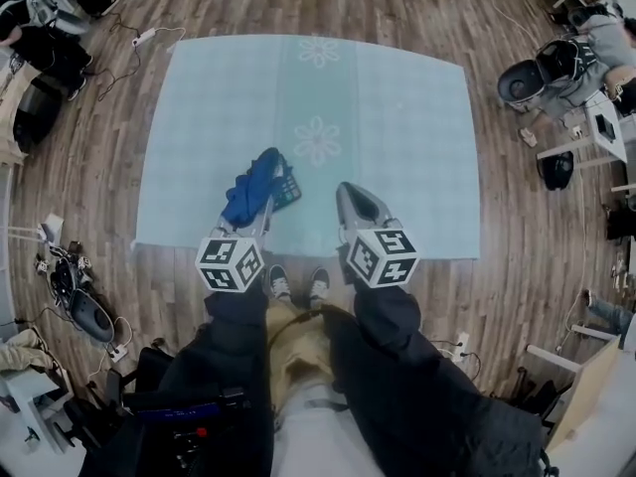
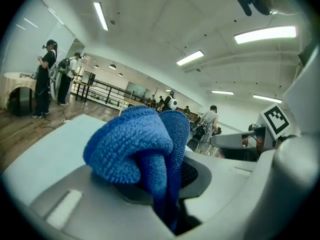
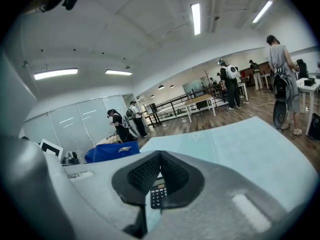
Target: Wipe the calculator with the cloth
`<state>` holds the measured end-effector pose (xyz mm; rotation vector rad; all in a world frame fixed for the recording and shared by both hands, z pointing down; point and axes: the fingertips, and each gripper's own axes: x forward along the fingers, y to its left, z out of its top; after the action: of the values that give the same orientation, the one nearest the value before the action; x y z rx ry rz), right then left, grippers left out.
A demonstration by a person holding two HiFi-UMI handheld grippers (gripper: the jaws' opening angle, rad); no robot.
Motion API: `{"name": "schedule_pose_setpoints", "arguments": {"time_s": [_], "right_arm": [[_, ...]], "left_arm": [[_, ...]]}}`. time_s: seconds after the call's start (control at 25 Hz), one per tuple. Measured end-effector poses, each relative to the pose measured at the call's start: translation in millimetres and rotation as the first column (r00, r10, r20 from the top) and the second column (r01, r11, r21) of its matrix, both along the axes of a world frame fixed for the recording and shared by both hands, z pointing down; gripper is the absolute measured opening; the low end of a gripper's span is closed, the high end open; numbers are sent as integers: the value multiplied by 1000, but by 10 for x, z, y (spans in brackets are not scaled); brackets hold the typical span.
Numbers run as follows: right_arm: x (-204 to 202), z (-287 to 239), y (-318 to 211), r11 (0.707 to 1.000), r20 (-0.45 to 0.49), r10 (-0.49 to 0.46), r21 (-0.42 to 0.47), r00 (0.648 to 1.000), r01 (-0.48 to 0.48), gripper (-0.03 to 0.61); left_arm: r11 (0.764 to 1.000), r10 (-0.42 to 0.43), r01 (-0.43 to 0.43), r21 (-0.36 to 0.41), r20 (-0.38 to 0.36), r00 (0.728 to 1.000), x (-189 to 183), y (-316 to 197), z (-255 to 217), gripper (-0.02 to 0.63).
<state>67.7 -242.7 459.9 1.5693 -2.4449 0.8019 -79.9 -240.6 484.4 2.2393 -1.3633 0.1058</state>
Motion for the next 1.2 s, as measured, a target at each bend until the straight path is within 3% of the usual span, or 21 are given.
{"name": "schedule_pose_setpoints", "arguments": {"time_s": [0.36,0.68,1.2], "right_arm": [[-64,-617,-134,993,8,-11,118,1000,10,-2],[-186,-1138,-283,972,9,-20,236,1000,17,-2],[-84,-1633,-365,940,-3,-14,341,1000,14,-2]], "left_arm": [[988,-70,72,137,-21,997,-87,-156,-812,67],[956,-91,96,276,-29,995,-147,-312,-1483,67],[910,-102,99,402,-13,995,-87,-370,-2069,67]]}}
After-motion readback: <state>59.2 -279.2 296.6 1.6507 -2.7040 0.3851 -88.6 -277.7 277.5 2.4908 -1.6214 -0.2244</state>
